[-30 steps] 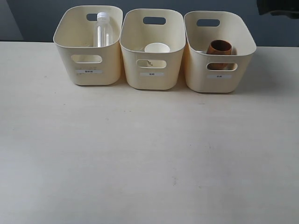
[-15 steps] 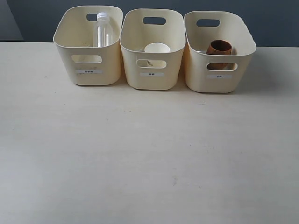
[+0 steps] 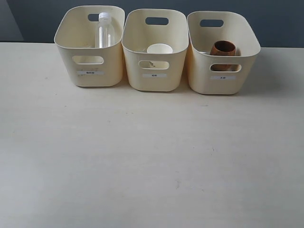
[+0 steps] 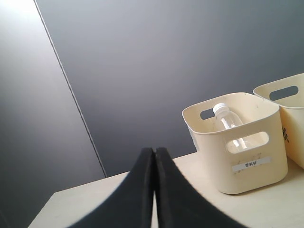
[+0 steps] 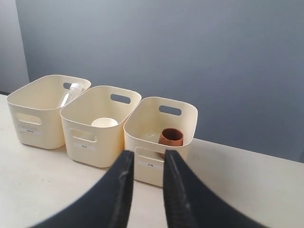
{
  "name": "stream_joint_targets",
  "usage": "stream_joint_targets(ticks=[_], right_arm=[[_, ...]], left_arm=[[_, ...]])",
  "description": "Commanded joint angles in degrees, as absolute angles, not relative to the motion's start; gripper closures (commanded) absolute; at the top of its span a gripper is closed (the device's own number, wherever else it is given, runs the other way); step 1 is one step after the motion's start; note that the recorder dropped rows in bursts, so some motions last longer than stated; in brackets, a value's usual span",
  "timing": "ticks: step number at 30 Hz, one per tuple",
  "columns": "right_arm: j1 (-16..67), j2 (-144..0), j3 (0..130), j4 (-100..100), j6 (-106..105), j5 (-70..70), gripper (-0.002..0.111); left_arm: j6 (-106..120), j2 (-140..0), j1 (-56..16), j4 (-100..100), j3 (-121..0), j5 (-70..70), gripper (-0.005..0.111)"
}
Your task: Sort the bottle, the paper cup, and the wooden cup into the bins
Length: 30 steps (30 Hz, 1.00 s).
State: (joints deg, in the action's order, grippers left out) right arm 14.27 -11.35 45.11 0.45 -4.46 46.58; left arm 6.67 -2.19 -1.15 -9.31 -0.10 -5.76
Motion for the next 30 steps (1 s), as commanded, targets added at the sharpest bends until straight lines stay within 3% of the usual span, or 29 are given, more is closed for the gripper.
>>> stream_joint_targets(ticks=[1,30], right_arm=[[14.4,-11.0,44.7,0.6,-4.5,46.8,0.085],[14.3,-11.0,43.8,0.4,-4.5,43.2,0.085]], left_arm=[[6.5,-2.1,-1.2,-9.3,0.0,-6.1,0.107],[6.5,-2.1,-1.2,-9.3,0.0,-6.1,0.107]])
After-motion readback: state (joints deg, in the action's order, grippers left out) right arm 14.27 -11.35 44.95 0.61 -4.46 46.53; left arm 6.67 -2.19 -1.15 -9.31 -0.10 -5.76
